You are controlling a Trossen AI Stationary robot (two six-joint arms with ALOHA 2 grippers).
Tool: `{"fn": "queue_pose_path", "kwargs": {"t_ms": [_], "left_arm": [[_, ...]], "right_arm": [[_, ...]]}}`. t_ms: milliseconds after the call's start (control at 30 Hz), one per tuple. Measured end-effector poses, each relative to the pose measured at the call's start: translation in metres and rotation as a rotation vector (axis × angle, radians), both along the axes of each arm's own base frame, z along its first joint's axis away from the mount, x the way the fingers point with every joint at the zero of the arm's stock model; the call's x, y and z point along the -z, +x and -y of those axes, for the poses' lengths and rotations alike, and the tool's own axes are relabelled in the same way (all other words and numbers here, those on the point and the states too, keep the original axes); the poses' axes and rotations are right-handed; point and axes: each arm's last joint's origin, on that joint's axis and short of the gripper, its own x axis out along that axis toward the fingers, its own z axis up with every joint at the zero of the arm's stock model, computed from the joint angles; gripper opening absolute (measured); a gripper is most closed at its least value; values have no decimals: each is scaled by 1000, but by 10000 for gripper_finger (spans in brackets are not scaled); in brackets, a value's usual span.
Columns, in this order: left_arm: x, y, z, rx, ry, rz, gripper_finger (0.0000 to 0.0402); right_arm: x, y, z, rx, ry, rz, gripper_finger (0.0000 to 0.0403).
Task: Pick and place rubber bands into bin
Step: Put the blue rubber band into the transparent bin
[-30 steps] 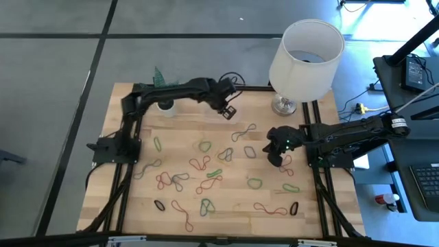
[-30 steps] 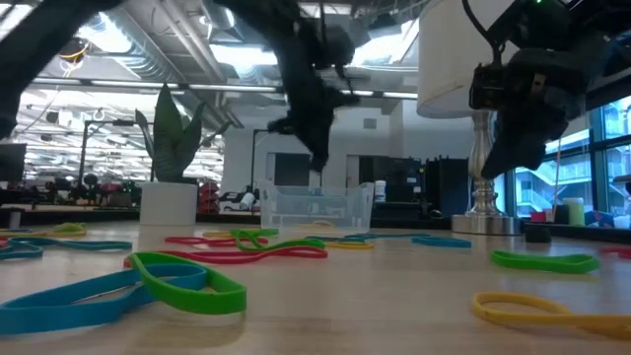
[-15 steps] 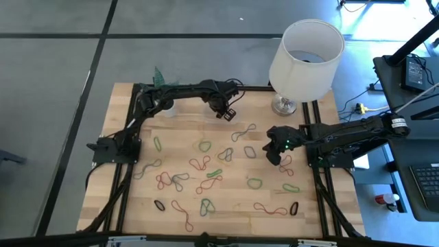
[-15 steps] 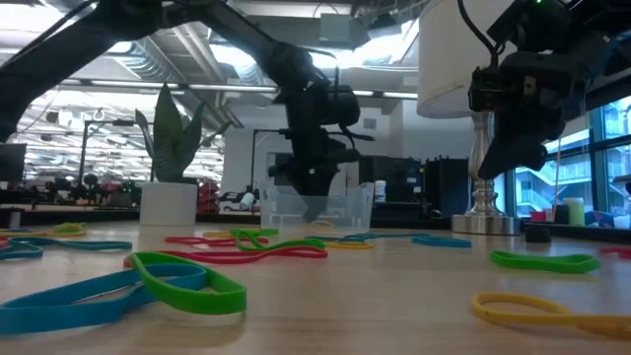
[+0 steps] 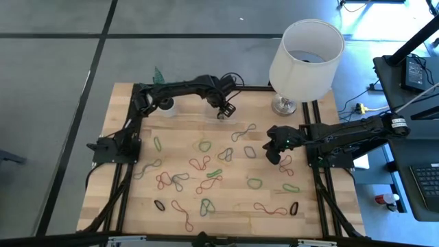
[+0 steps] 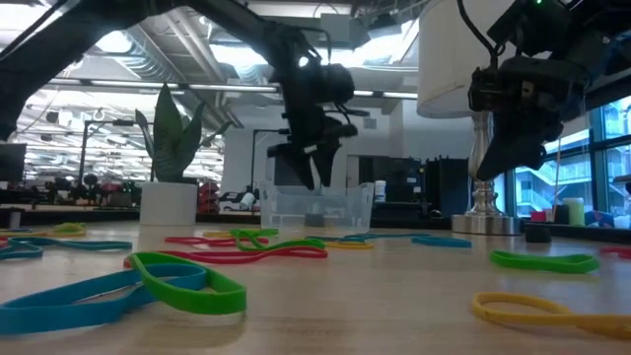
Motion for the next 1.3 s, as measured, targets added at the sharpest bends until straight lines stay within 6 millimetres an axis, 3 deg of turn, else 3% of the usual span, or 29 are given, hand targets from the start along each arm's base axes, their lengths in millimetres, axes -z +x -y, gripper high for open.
{"fn": "queue_pose_path", "kwargs": {"t_ms": [233,400,567,767,933,1067,1300], "left_arm": [[-49,-7,18,39,69,116,139],[-82,-7,56,141,191,147,84],[-96,1,108,295,233,167,10],[-75,6,172,549,161,130,2],[-47,-6,205,639,162,146,1],[-39,-35,216,644,177,253,1],[-32,-111,214,625,205,370,1]], "right_arm": [[0,0,0,-13,-12,-1,7],[0,0,-2,-23,-13,-2,7],[0,0,-2,-25,-14,-1,7],[0,0,-2,-23,-11,4,7],[-2,1,-4,-3,-4,16,3],[-11,4,-10,30,-49,41,2],[-35,27,-22,70,-78,53,1]]}}
